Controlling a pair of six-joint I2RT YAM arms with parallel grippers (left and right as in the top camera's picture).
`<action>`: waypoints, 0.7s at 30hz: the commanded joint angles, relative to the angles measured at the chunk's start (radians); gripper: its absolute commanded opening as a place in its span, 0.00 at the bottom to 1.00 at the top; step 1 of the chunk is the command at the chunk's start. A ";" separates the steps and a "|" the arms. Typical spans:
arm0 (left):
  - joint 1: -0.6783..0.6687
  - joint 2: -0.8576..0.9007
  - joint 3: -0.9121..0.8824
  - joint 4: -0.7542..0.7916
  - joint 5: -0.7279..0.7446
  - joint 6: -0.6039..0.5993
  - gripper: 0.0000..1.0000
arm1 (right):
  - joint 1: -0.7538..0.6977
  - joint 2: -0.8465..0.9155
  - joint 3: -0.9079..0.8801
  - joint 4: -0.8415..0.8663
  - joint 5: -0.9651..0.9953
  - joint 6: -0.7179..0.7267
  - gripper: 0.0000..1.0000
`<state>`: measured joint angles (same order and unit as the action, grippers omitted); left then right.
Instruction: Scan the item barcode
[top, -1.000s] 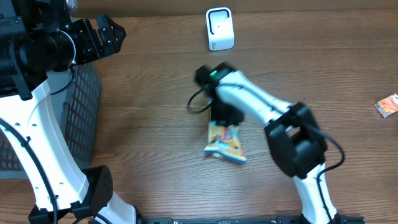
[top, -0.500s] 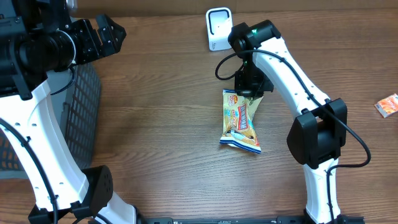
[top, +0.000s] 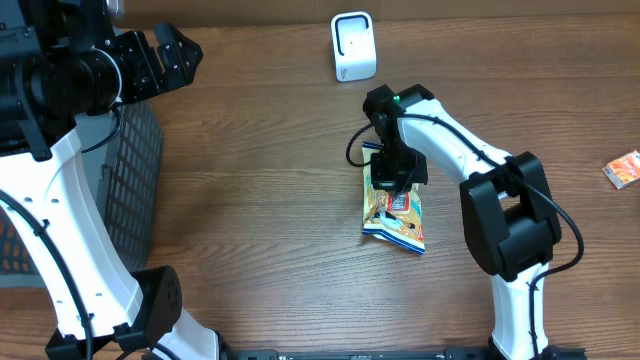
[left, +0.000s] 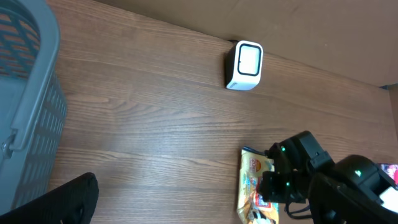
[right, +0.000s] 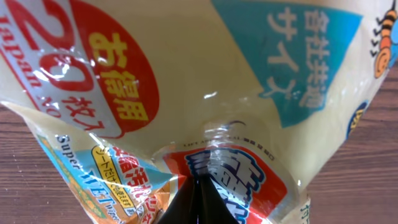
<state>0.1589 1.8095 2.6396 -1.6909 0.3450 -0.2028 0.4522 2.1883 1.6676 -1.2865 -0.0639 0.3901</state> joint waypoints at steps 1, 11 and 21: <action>0.005 -0.004 0.011 0.002 0.011 0.008 1.00 | -0.005 0.045 -0.059 0.049 0.069 0.005 0.04; 0.005 -0.004 0.011 0.002 0.011 0.008 0.99 | 0.001 0.031 0.248 -0.380 0.048 -0.005 0.04; 0.005 -0.004 0.011 0.002 0.011 0.008 1.00 | 0.108 0.023 0.103 -0.399 -0.095 -0.076 0.05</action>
<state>0.1589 1.8095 2.6396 -1.6909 0.3450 -0.2028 0.5190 2.2162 1.8343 -1.6897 -0.1284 0.3199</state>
